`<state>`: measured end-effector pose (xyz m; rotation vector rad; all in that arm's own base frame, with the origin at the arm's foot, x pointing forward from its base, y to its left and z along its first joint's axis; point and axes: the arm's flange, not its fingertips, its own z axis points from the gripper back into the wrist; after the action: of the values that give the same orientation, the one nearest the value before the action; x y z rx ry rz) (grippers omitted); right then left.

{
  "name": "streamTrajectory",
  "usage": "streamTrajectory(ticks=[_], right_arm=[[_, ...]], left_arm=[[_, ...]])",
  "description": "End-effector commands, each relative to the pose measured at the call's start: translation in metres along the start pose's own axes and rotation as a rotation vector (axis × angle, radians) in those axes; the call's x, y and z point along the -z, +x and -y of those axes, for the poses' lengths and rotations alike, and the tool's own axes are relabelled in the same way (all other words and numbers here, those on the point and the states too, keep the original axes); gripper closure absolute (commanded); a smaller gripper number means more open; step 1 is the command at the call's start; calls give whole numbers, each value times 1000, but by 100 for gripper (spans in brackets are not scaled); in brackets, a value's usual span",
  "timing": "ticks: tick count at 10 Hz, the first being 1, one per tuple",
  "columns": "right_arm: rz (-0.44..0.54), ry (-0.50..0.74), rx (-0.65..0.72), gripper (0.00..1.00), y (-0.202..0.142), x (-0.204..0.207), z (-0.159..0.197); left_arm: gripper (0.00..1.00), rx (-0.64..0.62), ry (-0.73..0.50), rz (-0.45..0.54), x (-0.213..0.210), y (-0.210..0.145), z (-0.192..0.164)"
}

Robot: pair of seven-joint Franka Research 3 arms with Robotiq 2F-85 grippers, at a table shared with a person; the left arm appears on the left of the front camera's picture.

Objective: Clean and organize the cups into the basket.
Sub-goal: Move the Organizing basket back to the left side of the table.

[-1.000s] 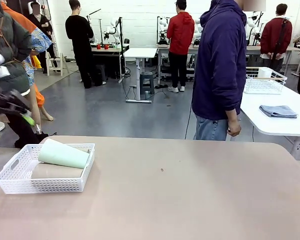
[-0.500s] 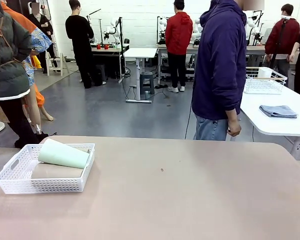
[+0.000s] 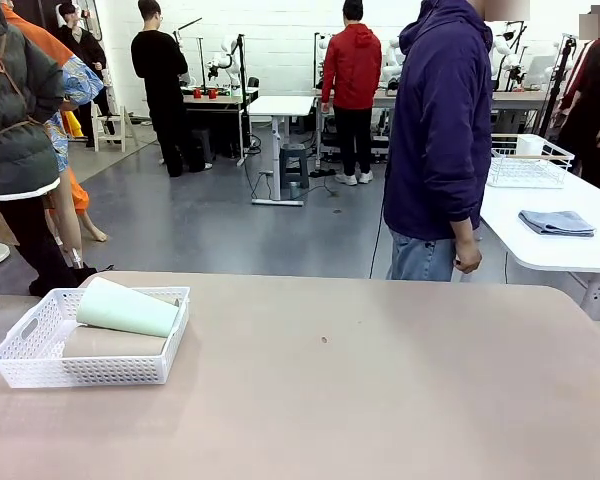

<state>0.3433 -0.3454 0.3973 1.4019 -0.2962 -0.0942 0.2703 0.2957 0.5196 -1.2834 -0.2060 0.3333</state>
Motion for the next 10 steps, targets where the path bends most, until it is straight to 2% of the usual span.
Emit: streamTrajectory(ticks=[1, 3, 6, 7, 10], right_arm=[[-9, 2, -15, 0, -6, 2, -1], [-9, 2, -15, 0, -6, 2, -1], [-9, 2, -15, 0, -6, 2, -1], [-9, 2, -15, 0, -6, 2, -1], [-9, 2, -15, 0, -6, 2, -1]], left_arm=[[0, 16, -49, 22, -18, 11, -4], [0, 28, -53, 53, -27, 8, -3], [0, 121, -34, 84, -17, 5, 26], [0, 28, -39, 65, -27, 8, 2], [0, 28, -39, 65, -27, 8, 2]])
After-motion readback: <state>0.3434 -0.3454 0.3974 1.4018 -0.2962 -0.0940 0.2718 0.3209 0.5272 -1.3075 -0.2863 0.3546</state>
